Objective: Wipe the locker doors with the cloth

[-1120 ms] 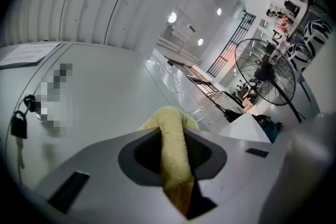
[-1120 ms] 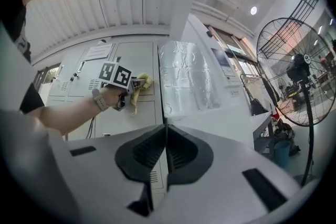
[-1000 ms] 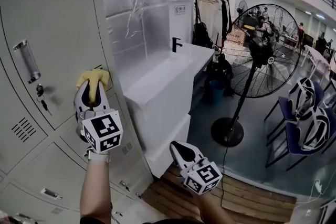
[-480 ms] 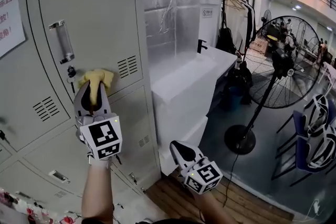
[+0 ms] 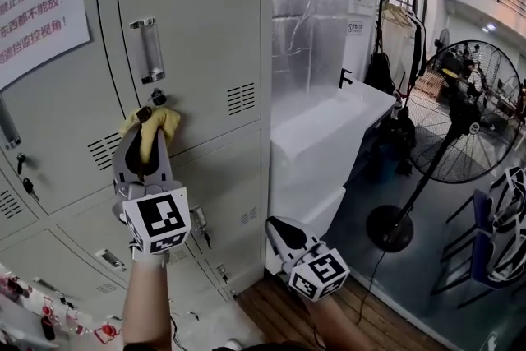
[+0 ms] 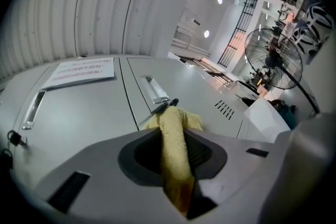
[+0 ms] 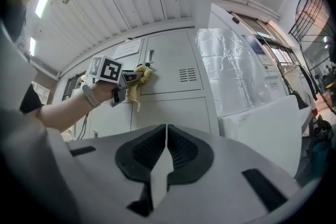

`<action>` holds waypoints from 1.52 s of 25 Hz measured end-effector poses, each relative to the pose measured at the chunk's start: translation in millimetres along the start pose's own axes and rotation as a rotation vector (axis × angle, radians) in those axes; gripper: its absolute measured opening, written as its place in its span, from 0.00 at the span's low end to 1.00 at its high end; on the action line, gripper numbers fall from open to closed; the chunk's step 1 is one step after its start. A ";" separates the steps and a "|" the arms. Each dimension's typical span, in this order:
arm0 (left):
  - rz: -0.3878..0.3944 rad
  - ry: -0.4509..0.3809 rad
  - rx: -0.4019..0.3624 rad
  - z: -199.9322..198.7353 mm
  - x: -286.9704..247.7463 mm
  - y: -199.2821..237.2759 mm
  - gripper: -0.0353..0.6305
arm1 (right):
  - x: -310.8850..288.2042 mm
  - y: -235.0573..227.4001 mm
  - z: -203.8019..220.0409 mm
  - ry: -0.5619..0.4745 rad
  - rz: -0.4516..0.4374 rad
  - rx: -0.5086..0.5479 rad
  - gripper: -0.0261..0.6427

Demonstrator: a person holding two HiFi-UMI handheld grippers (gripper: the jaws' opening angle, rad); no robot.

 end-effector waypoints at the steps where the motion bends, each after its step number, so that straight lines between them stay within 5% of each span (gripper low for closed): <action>1: 0.001 0.004 -0.033 0.6 2.9 4.9 0.18 | -2.8 2.7 -1.3 -0.001 -0.006 0.003 0.07; 6: 0.016 -0.002 -0.217 -4.4 11.3 28.1 0.18 | -18.2 15.4 -10.6 -0.019 -0.037 0.018 0.07; 13: 0.099 -0.011 -0.376 -17.9 3.9 42.3 0.18 | -33.5 28.7 -21.8 -0.053 -0.059 0.019 0.07; 27: 0.133 -0.067 -0.503 -61.0 -29.1 55.0 0.18 | -30.8 17.3 -29.7 -0.081 -0.019 0.026 0.07; 30: 0.178 -0.060 -0.580 -65.4 -35.7 44.3 0.18 | -28.6 12.0 -31.0 -0.085 -0.005 0.029 0.07; 38: 0.381 0.021 -0.634 -77.2 -57.5 19.9 0.18 | -20.4 -1.0 -31.8 -0.094 0.032 0.023 0.07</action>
Point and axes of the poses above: the fingertips, and each gripper's own axes: x backward along the fingers, y to its left, z out of its underside, the point moved 4 cm from there along x, backward along the fingers, and after that the axes turned 2 degrees about -x, right-handed, at the moved point
